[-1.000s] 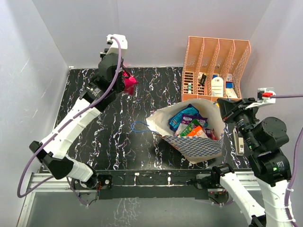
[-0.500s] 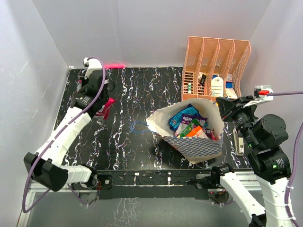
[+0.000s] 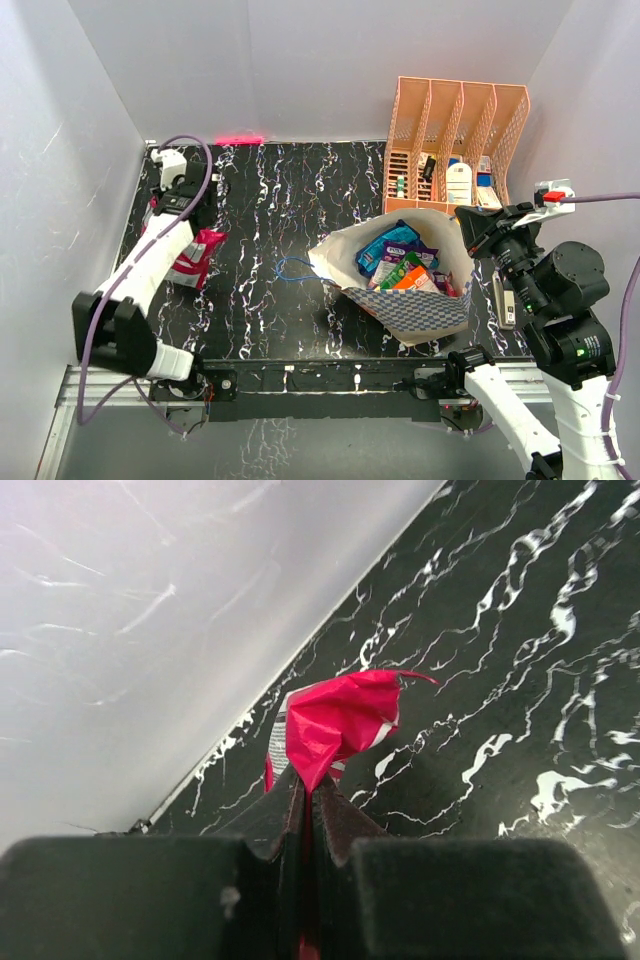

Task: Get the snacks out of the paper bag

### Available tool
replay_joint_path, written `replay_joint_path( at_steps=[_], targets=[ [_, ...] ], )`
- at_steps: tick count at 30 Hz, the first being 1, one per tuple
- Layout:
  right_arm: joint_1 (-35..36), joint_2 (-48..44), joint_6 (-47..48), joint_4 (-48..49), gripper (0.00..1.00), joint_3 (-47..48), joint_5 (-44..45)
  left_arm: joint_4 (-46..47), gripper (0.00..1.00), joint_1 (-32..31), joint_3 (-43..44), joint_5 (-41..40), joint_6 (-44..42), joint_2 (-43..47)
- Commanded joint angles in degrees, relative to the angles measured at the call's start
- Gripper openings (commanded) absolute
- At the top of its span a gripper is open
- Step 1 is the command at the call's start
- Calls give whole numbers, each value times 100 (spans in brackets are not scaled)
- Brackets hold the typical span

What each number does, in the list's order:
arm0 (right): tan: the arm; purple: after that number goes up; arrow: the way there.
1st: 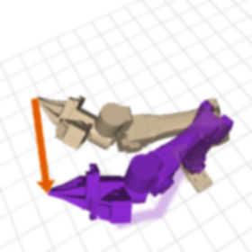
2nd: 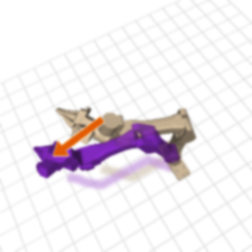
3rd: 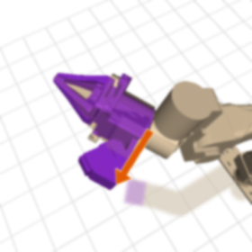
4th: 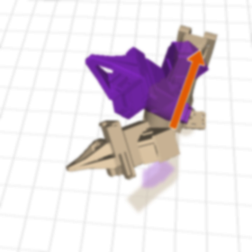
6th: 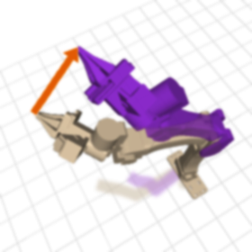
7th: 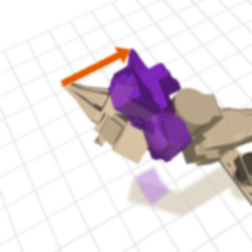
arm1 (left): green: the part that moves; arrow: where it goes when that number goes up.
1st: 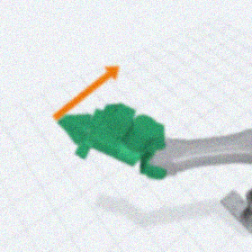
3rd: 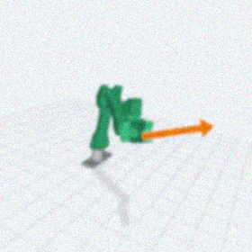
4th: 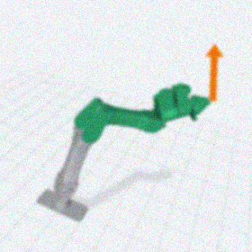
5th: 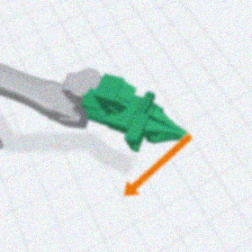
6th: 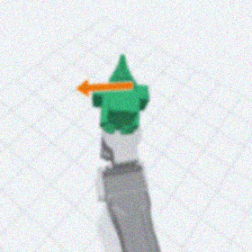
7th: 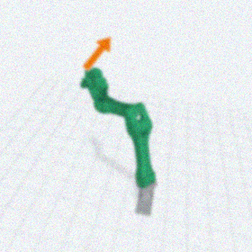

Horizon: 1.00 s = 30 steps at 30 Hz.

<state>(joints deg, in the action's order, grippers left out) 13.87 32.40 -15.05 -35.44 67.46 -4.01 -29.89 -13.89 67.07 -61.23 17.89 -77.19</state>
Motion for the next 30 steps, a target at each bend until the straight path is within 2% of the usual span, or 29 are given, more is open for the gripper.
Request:
replay_joint_path(
  at_steps=[1,3,5,7,8,10,12,13,15,16,18,21,26,30],
  targets=[
    [21,-54,92,821,7,321,-57,-83,0,293,385,162,953,-1117],
    [28,-71,95,819,7,320,-37,35,0,350,816,269,1145,-1736],
    [23,-84,107,847,7,298,-28,637,0,417,1113,904,703,-2326],
    [28,-89,107,855,7,309,-32,414,0,445,1970,1243,838,-3042],
    [28,-93,107,858,7,305,-33,303,4,455,2287,1287,922,-3348],
    [28,-109,76,866,7,288,-1,-60,11,503,3108,1615,897,-4027],
    [27,-114,72,871,7,294,-33,-505,20,526,3688,1644,1108,-4295],
    [24,-112,72,864,7,293,-31,-521,28,535,3786,1786,1103,-4290],
    [35,-103,69,842,7,290,-9,-439,50,541,3803,2194,1013,-4110],
    [29,-94,71,831,7,282,-9,-400,65,540,3737,2441,1016,-3942],
    [29,-79,62,837,7,260,13,-202,84,541,3388,2885,913,-3445],
    [29,-57,51,836,7,241,17,193,98,545,2500,3666,780,-2486],
    [33,13,48,810,7,228,0,1145,98,560,677,5394,682,-759],
    [35,73,20,784,7,232,-177,1368,98,611,40,5782,713,-373]
  ],
)
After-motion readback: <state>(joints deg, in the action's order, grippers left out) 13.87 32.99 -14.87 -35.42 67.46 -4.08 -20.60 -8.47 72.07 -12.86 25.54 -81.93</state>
